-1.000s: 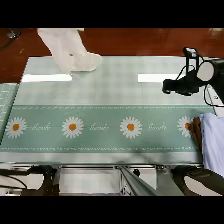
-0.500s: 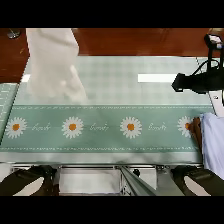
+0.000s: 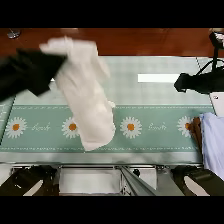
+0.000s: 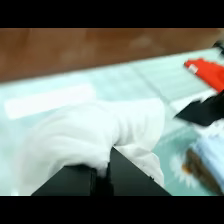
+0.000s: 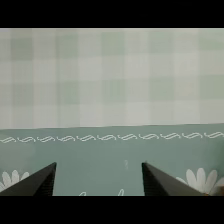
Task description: Fold the shirts.
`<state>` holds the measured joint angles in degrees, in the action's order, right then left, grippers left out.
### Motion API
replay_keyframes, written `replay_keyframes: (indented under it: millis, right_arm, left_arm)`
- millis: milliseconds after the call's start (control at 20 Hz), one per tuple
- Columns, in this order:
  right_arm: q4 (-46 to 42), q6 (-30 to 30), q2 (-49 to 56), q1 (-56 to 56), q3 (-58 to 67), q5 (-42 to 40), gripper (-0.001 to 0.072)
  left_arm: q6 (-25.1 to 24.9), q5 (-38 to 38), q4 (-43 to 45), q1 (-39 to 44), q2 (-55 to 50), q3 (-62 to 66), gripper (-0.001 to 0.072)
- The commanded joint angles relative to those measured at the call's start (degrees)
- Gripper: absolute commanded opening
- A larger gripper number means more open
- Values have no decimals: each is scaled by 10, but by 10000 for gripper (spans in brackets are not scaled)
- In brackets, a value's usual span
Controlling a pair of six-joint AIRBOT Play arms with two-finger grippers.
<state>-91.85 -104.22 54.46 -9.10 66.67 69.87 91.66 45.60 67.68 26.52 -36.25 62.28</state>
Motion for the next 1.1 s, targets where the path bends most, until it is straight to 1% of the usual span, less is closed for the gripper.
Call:
replay_keyframes:
  millis: [0, 100, 200, 250, 300, 350, 400, 500, 600, 650, 700, 750, 800, 900, 950, 1000, 1050]
  right_arm:
    - [7, -1, 1, 0, -1, -2, 618]
    - [35, 0, 7, 0, -9, -9, 617]
    - [67, 8, 18, 0, -25, -14, 618]
    - [92, 18, 26, -1, -39, -25, 618]
    - [139, 52, 37, 0, -55, -37, 619]
    - [178, 89, 50, 0, -65, -37, 623]
    - [204, 111, 67, 0, -66, -27, 628]
    - [206, 119, 80, 30, -52, -13, 628]
    - [204, 119, 69, 109, -46, -4, 628]
    - [198, 119, 62, 150, -50, 5, 628]
    - [199, 119, 53, 189, -65, 10, 627]
    - [210, 118, 44, 216, -95, 4, 627]
    - [229, 118, 38, 228, -130, -6, 627]
    - [303, 137, 35, 217, -208, -35, 626]
    - [333, 148, 35, 198, -239, -54, 626]
    - [354, 151, 35, 171, -264, -74, 626]
    - [363, 151, 35, 141, -279, -91, 626]
  left_arm:
    - [42, 65, 11, -25, 48, -187, 26]
    - [41, 106, 11, -48, 36, -268, 27]
    - [41, 115, 16, -74, 19, -326, 30]
    - [41, 115, 21, -91, 6, -339, 130]
    - [41, 114, 29, -108, -10, -337, 459]
    - [41, 115, 36, -123, -25, -327, 702]
    - [40, 122, 50, -145, -41, -304, 702]
    - [40, 160, 98, -202, -58, -240, 702]
    - [40, 197, 145, -275, -47, -192, 702]
    - [41, 210, 149, -308, -38, -190, 702]
    - [41, 228, 131, -338, -30, -201, 701]
    - [40, 253, 87, -360, -28, -224, 701]
    - [23, 271, 25, -370, -31, -255, 701]
    - [-63, 264, -130, -366, -34, -319, 701]
    - [-105, 253, -193, -364, -38, -345, 701]
    - [-111, 245, -207, -362, -47, -360, 701]
    - [-111, 242, -193, -361, -60, -367, 701]
